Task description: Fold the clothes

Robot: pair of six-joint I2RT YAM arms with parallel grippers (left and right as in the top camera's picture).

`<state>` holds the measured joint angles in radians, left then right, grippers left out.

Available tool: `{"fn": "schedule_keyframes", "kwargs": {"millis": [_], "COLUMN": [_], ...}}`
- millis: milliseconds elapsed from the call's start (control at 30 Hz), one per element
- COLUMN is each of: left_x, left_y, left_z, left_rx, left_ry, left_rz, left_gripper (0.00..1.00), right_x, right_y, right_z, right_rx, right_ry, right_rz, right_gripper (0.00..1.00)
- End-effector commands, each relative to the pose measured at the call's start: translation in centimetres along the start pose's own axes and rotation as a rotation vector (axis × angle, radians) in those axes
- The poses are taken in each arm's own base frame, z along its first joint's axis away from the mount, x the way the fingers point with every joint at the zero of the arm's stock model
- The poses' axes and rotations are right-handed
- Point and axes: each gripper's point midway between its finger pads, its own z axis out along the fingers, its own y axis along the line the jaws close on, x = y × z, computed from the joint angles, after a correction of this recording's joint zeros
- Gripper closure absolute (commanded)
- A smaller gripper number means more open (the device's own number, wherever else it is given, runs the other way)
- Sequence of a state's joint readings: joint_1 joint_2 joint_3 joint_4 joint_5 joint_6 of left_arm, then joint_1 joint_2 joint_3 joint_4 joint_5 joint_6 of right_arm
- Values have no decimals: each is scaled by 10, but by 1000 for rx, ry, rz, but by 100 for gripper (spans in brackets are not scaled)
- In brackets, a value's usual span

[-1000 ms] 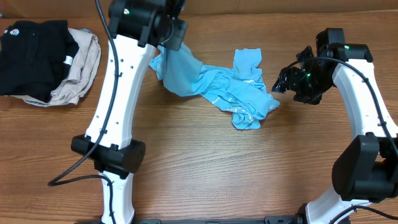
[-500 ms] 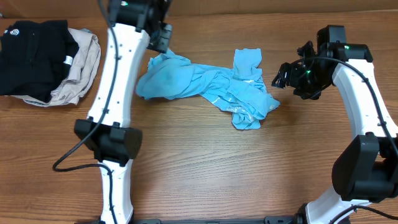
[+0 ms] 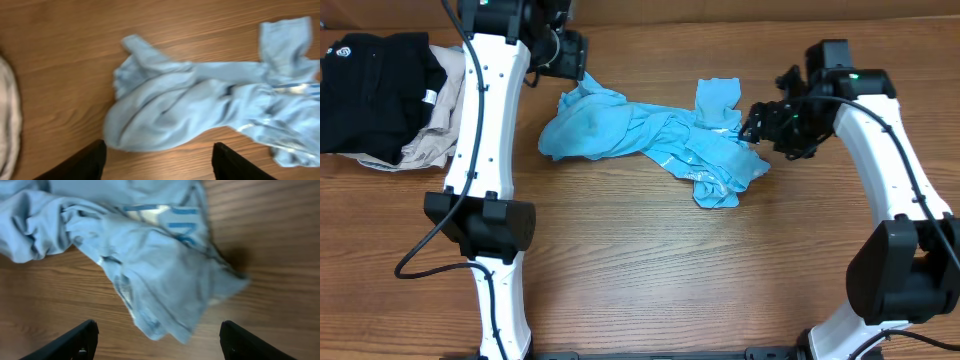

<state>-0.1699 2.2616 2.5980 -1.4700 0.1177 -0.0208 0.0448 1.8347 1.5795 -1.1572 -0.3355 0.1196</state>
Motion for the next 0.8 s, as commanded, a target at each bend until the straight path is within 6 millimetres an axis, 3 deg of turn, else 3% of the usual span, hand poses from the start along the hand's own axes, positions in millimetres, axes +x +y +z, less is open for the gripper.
{"fn": "schedule_keyframes", "kwargs": {"millis": [0,333,567,767], "left_x": [-3,2,0,-3], "left_y": [-16,-14,-12,-12], "left_z": [-4,-4,-4,-4], "left_rx": [65,59,50,51], "left_ry": [-18,2,-6,-17], "left_rz": [10,29,33,34], "left_gripper": [26,21,16,15], "right_x": [3,-1,-7,-9], "right_y": [20,43,28,30], "right_z": [7,17,29,42], "right_rx": [11,59,170,169], "right_ry": [-9,-56,-66,-59], "right_rz": [-62,-130,-141,-155], "right_gripper": [18,18,18,18]}}
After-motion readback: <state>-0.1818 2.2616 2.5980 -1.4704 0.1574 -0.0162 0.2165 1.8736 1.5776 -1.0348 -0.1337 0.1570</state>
